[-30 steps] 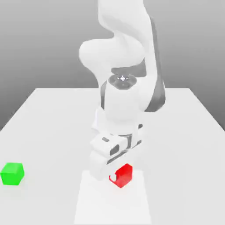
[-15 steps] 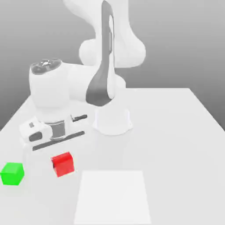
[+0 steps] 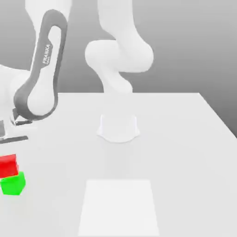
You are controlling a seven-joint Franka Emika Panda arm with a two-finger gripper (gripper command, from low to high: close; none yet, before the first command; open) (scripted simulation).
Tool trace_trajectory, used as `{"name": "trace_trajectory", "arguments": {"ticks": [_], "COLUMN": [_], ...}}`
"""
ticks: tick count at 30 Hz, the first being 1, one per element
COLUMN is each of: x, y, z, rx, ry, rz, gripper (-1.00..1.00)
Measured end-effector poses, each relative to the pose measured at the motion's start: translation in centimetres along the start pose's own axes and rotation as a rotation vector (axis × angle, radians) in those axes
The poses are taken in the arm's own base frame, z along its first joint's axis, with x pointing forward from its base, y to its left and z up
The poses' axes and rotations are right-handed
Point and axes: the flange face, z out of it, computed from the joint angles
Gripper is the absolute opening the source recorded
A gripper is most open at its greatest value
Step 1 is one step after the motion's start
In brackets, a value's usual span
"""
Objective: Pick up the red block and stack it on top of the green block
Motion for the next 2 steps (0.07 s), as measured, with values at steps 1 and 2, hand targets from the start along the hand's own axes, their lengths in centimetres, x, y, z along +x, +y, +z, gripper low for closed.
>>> {"name": "trace_trajectory", "arguments": {"ticks": [1,2], "x": [0.0,0.0], "y": [0.0,0.0], "z": [0.0,0.0], "rx": [0.0,0.0], "ry": [0.0,0.0], "rz": [0.0,0.0], "gripper": [1.0,1.0]}}
